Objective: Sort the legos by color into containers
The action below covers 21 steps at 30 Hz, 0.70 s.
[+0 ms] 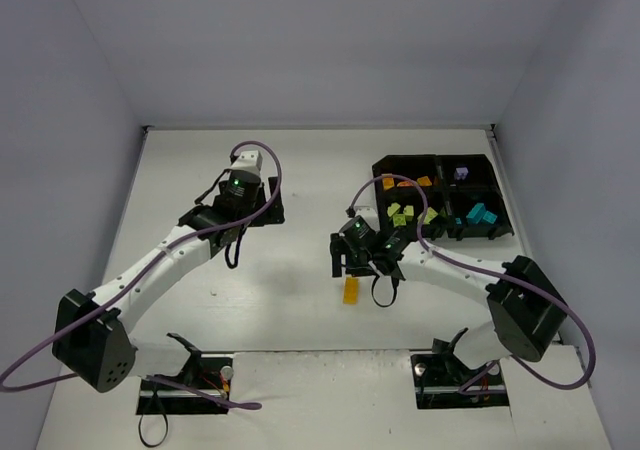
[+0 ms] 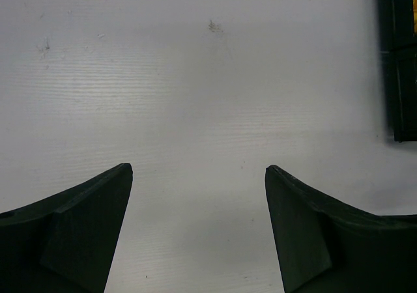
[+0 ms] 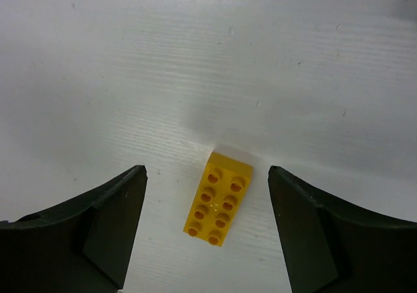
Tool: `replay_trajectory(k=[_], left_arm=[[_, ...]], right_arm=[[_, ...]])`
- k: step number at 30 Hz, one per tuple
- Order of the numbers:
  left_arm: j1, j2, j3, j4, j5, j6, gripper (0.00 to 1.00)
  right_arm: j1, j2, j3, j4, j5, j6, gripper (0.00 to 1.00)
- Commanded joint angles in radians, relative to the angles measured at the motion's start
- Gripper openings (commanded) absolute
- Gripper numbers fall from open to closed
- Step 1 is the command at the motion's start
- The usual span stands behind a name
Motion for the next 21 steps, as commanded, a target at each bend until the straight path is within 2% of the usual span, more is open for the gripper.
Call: replay_trajectory(k=[1, 4, 9, 12, 13, 15, 16, 18, 21], left_arm=[[0.009, 0.0, 0.055, 0.042, 0.005, 0.008, 0.76], [0.009, 0.003, 0.052, 0.04, 0.005, 0.004, 0.76], [0.009, 0.02, 0.051, 0.039, 0.011, 0.001, 0.76], [0.009, 0.027, 0.052, 0.039, 0.011, -0.005, 0.76], [0.009, 0.03, 0.052, 0.04, 0.013, -0.005, 0.76], [0.007, 0.036, 0.054, 0.04, 0.019, -0.007, 0.76], [0.007, 0.037, 0.057, 0.04, 0.019, -0.007, 0.76], [0.009, 0.04, 0.058, 0.04, 0.019, -0.005, 0.76], [0.009, 0.035, 0.061, 0.039, 0.017, -0.005, 0.76]], right_arm=[[0.029, 0.02, -0.005, -0.038, -0.02, 0.09, 0.72], [0.043, 0.019, -0.025, -0.049, -0.022, 0.124, 0.68], [0.049, 0.042, -0.045, -0.059, -0.045, 0.145, 0.53], [0.057, 0.068, -0.04, -0.06, -0.045, 0.148, 0.36], [0.057, 0.071, -0.038, -0.06, -0.042, 0.147, 0.27], [0.062, 0.074, -0.023, -0.06, -0.027, 0.13, 0.18], [0.062, 0.073, -0.016, -0.06, -0.01, 0.122, 0.1], [0.059, 0.068, 0.018, -0.06, 0.018, 0.081, 0.0], [0.036, 0.05, 0.104, -0.062, 0.058, -0.006, 0.0]])
